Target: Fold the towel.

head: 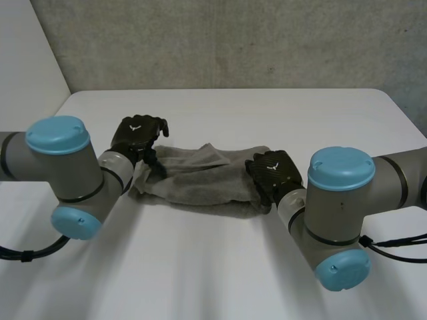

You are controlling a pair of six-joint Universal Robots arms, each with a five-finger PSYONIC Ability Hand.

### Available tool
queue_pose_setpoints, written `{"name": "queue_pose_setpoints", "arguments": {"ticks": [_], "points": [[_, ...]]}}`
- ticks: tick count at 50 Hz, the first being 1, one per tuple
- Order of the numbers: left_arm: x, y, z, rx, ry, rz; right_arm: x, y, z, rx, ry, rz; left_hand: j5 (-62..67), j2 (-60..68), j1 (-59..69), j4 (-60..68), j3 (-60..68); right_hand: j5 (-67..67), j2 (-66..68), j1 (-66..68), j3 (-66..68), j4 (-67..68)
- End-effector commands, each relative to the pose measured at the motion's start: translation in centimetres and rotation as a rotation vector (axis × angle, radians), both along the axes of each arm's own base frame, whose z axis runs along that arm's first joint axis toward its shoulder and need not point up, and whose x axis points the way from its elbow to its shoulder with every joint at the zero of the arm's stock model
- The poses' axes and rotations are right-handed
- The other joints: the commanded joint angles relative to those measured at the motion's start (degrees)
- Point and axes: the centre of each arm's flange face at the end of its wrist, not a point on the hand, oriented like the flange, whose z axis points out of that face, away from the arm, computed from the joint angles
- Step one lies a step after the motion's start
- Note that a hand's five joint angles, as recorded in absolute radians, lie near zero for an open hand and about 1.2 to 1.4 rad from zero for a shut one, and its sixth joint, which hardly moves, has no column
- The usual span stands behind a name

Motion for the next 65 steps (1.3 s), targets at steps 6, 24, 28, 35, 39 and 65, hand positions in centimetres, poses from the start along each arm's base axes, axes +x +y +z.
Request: {"name": "queue_pose_setpoints", "arguments": {"ticks": [6, 24, 28, 35, 39, 65], "points": [[-1.7, -0.6, -2.6, 0.027, -0.013, -0.029, 0.2, 0.0, -1.8, 0.03, 0.028, 0.007, 0.2, -0.5, -0.5, -0.9, -0.4, 2.1, 0.7, 0.7, 0.7, 1.1], [1.1, -5.9, -3.2, -0.032, -0.016, 0.194, 0.4, 0.0, -2.4, 0.012, 0.007, 0.0, 0.8, 0.2, 0.1, -0.3, 0.3, 9.0, 7.6, 7.6, 7.6, 8.0], [1.5, -5.7, -3.7, -0.013, -0.026, 0.206, 0.7, 0.2, -2.3, 0.004, 0.002, 0.009, 0.8, 0.2, 0.1, -0.3, 0.3, 9.9, 8.5, 8.5, 8.4, 8.8], [2.0, -4.0, -3.8, 0.036, -0.045, 0.198, 1.4, 1.2, -2.5, 0.007, 0.001, 0.036, 0.5, -0.1, -0.2, -0.6, 0.0, 11.4, 10.0, 10.0, 9.9, 10.3], [2.1, -3.5, -3.4, 0.041, -0.046, 0.195, 1.5, 1.3, -2.5, 0.014, -0.01, 0.032, 0.3, -0.3, -0.4, -0.8, -0.2, 13.1, 11.7, 11.7, 11.6, 12.0], [3.0, 0.0, 0.2, 0.027, -0.037, 0.184, -5.7, -3.6, -0.8, -0.102, 0.266, -0.148, -0.4, -1.0, -1.0, -1.4, -0.9, 55.7, 54.3, 54.3, 54.3, 54.7]]}}
